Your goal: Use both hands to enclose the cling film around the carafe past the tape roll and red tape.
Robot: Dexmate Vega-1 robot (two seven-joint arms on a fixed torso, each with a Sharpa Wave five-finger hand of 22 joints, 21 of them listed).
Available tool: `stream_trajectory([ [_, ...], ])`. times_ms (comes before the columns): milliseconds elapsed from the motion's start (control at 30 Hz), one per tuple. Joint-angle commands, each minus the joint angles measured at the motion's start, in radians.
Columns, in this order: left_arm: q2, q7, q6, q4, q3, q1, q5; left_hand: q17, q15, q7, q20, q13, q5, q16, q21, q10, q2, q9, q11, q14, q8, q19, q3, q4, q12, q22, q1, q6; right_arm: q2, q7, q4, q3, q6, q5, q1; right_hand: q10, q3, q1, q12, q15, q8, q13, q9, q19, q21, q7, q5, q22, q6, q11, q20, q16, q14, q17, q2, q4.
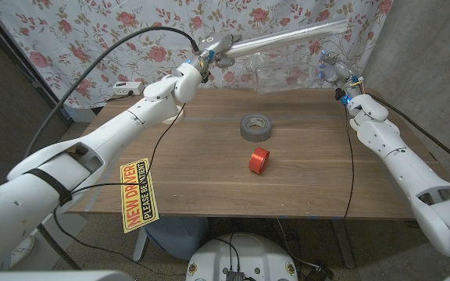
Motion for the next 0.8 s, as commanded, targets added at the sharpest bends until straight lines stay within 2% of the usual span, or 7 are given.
stream_trajectory([
  [33, 0.003, 0.001, 0.0, -0.034, -0.014, 0.016, 0.008, 0.0, -0.043, -0.002, -0.003, 0.003, 0.004, 0.003, 0.003, 0.014, 0.013, 0.005, -0.008, 0.065, 0.008, 0.003, -0.003, -0.002, 0.232, 0.001, 0.003, -0.001, 0.016, 0.005, 0.009, -0.008, 0.005, 0.003, 0.003, 0.093, 0.003, 0.149, 0.003, -0.39, 0.0, -0.001, 0.002, -0.047, -0.001, 0.029, -0.001, 0.002, 0.023, -0.09, -0.141, 0.278, 0.305, 0.005, 0.153, 0.001],
  [800, -0.019, 0.022, -0.048, -0.03, -0.009, 0.016, 0.02, -0.004, -0.043, -0.002, -0.003, 0.003, 0.005, 0.001, 0.007, 0.012, 0.015, 0.001, -0.008, 0.061, 0.012, 0.004, -0.011, -0.001, 0.232, -0.007, 0.003, -0.004, 0.056, -0.016, 0.016, -0.018, 0.011, 0.007, 0.002, 0.092, 0.003, 0.149, 0.005, -0.389, -0.001, -0.005, 0.002, -0.046, 0.0, 0.029, -0.001, 0.001, 0.021, -0.089, -0.141, 0.279, 0.304, 0.005, 0.153, 0.001],
])
